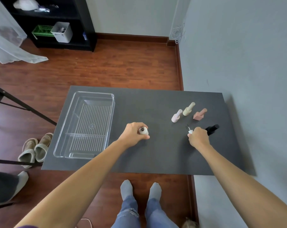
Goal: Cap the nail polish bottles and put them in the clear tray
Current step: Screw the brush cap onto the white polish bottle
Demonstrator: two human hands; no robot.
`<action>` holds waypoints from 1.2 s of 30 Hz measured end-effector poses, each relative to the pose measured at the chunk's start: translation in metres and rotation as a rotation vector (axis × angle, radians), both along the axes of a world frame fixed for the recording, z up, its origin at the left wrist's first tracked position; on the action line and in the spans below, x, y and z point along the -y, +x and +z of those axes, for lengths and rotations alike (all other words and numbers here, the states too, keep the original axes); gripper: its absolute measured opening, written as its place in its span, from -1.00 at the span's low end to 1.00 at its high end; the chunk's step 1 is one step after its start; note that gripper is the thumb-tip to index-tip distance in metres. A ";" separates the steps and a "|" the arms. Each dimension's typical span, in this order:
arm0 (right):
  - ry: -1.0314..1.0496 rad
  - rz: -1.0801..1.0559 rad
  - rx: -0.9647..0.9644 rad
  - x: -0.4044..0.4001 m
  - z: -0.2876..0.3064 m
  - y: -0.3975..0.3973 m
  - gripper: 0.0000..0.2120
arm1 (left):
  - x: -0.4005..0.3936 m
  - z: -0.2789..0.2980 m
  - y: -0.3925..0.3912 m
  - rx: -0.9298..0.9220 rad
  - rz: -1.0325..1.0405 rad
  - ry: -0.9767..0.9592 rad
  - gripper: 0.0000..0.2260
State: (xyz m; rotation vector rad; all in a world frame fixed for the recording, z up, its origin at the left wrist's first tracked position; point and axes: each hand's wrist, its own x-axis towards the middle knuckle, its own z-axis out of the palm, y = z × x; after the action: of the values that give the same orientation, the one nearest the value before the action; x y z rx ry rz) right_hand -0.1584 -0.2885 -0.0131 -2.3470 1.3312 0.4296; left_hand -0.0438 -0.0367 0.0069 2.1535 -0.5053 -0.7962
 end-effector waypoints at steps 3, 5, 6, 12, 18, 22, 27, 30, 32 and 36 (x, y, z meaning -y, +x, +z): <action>0.020 -0.009 0.066 0.002 0.006 -0.001 -0.74 | 0.009 0.011 0.003 0.018 -0.004 -0.030 -0.71; 0.054 0.017 0.158 0.005 0.016 -0.002 -0.80 | 0.016 0.021 0.006 0.032 -0.002 -0.055 -0.70; 0.071 0.040 0.218 0.007 0.022 -0.002 -0.83 | 0.020 0.027 0.008 0.040 -0.001 -0.068 -0.70; 0.063 -0.003 0.589 0.012 0.081 0.007 -0.73 | 0.048 0.066 0.017 0.071 0.033 -0.172 -0.71; 0.324 -0.024 0.980 0.008 0.160 0.027 -0.86 | 0.076 0.102 0.024 0.102 0.063 -0.264 -0.72; 0.326 0.092 1.111 0.003 0.202 0.044 -0.91 | 0.091 0.124 0.028 0.129 0.091 -0.319 -0.68; 0.138 0.320 1.060 0.001 0.230 0.058 -0.94 | 0.103 0.141 0.033 0.161 0.118 -0.362 -0.66; 0.050 0.397 1.026 0.001 0.238 0.064 -0.91 | 0.106 0.147 0.035 0.177 0.117 -0.372 -0.66; 0.027 0.425 1.007 0.002 0.241 0.067 -0.90 | 0.107 0.150 0.037 0.186 0.116 -0.374 -0.66; 0.021 0.476 0.980 0.000 0.242 0.069 -0.90 | 0.108 0.153 0.038 0.192 0.105 -0.367 -0.65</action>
State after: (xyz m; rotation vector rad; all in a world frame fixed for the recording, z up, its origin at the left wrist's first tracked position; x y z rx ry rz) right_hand -0.0891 -0.2889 0.2287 -2.3013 0.3116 -0.5376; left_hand -0.0054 -0.1446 0.1594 1.9020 -0.5818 -0.4034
